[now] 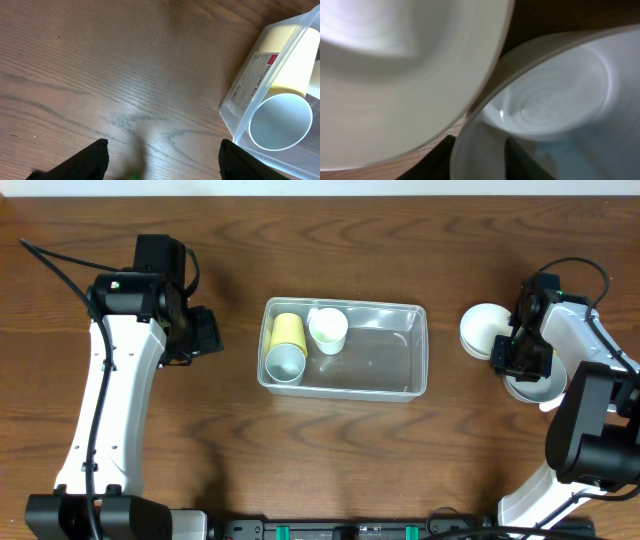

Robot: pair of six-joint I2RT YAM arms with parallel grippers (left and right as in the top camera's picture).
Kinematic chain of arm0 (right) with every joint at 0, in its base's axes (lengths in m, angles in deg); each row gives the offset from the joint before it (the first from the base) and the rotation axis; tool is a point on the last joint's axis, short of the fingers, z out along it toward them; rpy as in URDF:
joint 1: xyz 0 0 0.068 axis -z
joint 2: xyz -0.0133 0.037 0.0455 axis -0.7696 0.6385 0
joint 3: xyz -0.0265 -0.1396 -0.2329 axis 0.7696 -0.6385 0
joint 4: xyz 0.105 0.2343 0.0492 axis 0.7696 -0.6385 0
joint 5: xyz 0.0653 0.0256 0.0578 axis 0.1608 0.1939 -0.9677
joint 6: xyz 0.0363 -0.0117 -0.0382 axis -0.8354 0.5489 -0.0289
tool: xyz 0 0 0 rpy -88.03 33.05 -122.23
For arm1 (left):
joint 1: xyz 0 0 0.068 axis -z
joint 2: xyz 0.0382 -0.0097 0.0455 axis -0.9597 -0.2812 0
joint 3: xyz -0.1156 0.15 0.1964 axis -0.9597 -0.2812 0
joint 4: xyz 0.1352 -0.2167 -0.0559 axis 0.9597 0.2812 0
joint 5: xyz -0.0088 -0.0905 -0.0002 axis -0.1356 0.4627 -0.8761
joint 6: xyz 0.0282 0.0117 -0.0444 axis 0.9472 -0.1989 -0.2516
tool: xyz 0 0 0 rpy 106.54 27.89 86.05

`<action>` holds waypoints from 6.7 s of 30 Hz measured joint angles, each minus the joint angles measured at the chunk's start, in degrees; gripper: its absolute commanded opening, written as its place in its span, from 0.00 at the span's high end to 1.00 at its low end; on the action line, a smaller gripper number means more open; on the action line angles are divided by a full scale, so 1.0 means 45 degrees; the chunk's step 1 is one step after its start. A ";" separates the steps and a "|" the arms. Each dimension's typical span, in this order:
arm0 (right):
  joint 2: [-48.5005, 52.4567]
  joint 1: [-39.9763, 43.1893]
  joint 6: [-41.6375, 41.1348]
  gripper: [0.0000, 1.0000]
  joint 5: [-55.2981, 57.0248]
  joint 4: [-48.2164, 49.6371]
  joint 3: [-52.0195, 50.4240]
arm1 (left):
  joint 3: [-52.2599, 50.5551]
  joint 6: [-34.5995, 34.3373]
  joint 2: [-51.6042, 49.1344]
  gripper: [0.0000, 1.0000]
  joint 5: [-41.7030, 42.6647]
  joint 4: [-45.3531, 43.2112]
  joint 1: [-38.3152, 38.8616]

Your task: Pack container

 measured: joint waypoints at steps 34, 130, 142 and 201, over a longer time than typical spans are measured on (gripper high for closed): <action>-0.1457 -0.0355 -0.0136 0.99 0.0010 -0.1404 0.0262 | 0.0000 0.0000 0.0000 0.29 0.0000 0.0000 0.0000; 0.0724 -0.2681 0.1880 0.05 -0.0588 -0.2302 0.4556 | 0.0000 0.0000 0.0000 0.29 0.0010 -0.0005 0.0000; 0.2749 -0.2681 0.1894 0.31 -0.0607 -0.1967 0.4532 | 0.0000 0.0000 0.0000 0.29 0.0010 -0.0005 0.0000; -0.2982 -0.7300 0.2710 0.99 -0.2137 -0.3254 0.7378 | -0.0005 0.0000 0.0000 0.29 0.0044 -0.0005 0.0000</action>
